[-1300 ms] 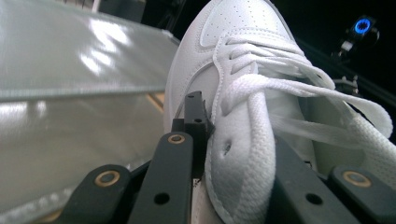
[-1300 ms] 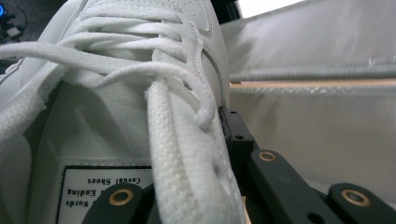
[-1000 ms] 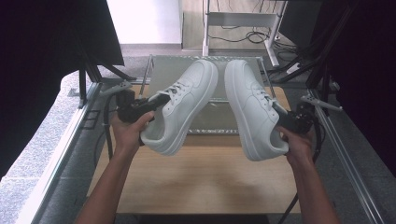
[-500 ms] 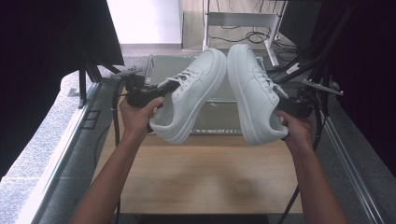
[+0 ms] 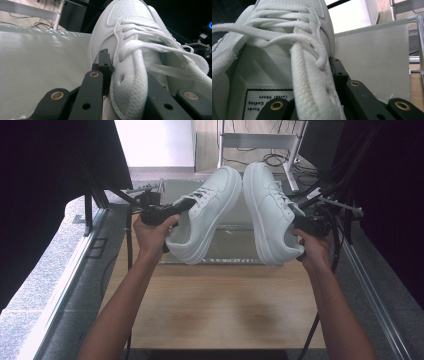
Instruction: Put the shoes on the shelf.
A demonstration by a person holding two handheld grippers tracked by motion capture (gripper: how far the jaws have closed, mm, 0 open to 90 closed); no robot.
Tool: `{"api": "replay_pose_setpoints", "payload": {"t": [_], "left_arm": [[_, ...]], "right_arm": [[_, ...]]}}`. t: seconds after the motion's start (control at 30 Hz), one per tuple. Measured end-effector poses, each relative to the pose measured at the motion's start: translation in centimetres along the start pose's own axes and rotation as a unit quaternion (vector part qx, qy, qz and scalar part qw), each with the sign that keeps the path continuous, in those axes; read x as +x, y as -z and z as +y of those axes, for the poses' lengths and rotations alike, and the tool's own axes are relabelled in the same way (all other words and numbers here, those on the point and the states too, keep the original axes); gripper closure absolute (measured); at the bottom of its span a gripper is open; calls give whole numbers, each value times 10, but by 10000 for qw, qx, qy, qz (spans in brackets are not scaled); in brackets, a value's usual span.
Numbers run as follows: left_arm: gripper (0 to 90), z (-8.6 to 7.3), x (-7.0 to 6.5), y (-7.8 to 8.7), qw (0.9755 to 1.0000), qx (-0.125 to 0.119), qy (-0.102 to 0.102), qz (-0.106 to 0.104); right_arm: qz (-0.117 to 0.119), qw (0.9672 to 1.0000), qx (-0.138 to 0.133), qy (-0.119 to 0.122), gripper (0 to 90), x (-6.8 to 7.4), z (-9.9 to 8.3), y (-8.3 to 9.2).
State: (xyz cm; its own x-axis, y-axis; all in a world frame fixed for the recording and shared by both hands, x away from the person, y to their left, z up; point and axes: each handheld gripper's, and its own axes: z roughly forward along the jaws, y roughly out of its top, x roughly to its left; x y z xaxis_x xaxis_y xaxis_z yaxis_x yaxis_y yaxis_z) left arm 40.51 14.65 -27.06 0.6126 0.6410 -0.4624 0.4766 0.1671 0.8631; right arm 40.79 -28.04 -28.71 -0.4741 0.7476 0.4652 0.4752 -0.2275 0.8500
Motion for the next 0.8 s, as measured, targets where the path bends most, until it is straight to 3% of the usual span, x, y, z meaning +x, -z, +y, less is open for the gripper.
{"api": "replay_pose_setpoints", "payload": {"t": [0.27,0.5,0.8], "left_arm": [[822,13,11,-19,9992,-83,178,355],[821,26,17,-40,9976,-9,263,639],[820,35,17,-50,9964,-31,308,786]], "right_arm": [[-417,9990,114,78,868,2,18,-21],[-637,9979,144,21,867,0,31,-43],[-815,9965,159,-16,867,3,43,-58]]}}
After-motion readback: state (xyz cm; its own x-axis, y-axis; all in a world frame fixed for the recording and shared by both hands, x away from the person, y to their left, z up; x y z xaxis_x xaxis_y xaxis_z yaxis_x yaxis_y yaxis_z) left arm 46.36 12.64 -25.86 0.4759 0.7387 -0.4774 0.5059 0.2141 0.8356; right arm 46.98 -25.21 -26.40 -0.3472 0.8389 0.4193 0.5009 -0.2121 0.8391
